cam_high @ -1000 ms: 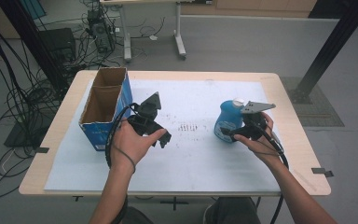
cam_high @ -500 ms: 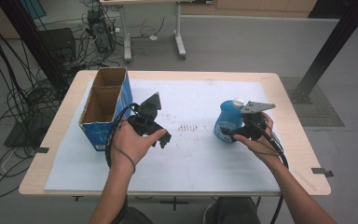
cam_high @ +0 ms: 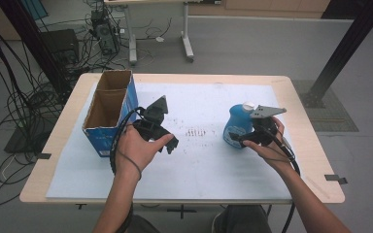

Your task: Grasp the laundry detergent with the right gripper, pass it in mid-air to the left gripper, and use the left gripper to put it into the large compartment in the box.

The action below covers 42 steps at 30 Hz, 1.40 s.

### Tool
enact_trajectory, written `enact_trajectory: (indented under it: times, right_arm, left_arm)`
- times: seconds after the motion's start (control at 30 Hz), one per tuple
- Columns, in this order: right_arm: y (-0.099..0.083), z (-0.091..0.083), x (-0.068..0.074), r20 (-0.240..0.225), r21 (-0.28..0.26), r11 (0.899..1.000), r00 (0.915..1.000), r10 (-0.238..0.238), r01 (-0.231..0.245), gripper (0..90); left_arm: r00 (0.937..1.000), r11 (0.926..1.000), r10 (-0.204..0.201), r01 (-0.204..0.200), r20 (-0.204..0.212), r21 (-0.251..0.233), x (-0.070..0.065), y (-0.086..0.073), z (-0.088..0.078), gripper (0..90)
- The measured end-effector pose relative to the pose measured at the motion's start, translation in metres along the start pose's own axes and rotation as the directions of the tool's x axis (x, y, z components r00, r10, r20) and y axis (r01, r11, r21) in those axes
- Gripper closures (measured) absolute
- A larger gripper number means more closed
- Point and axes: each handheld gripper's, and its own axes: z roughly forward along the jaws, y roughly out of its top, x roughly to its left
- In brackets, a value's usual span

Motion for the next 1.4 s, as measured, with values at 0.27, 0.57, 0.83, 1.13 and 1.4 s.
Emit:
enact_trajectory:
  times: [0.27, 0.57, 0.83, 1.13, 1.4]
  right_arm:
    - [0.0002, 0.0003, 0.0010, -0.002, 0.000, 1.000, 1.0000, -0.001, 0.001, 2.3]
    - [0.0001, 0.0003, 0.0011, -0.002, 0.000, 1.000, 1.0000, 0.001, -0.001, 2.2]
    - [0.0005, 0.0000, 0.0010, 0.000, -0.004, 1.000, 1.0000, 0.002, -0.002, 2.2]
    - [0.0006, 0.0003, 0.0013, 0.001, -0.002, 1.000, 1.0000, -0.002, 0.002, 2.2]
    - [0.0005, 0.0011, 0.0022, -0.001, -0.001, 1.000, 1.0000, -0.004, 0.004, 2.2]
  left_arm:
    - [1.0000, 1.0000, 0.003, -0.003, 0.000, -0.004, 0.0001, 0.0003, -0.0016, 5.8]
    - [1.0000, 1.0000, 0.005, -0.005, 0.002, -0.004, 0.0000, -0.0001, -0.0006, 5.8]
    - [1.0000, 1.0000, 0.002, -0.002, 0.002, -0.006, -0.0004, 0.0004, -0.0016, 5.8]
    - [1.0000, 1.0000, 0.000, 0.000, 0.004, -0.004, -0.0004, 0.0002, -0.0011, 5.8]
    - [1.0000, 1.0000, 0.003, -0.003, 0.002, -0.005, 0.0001, 0.0004, -0.0014, 5.8]
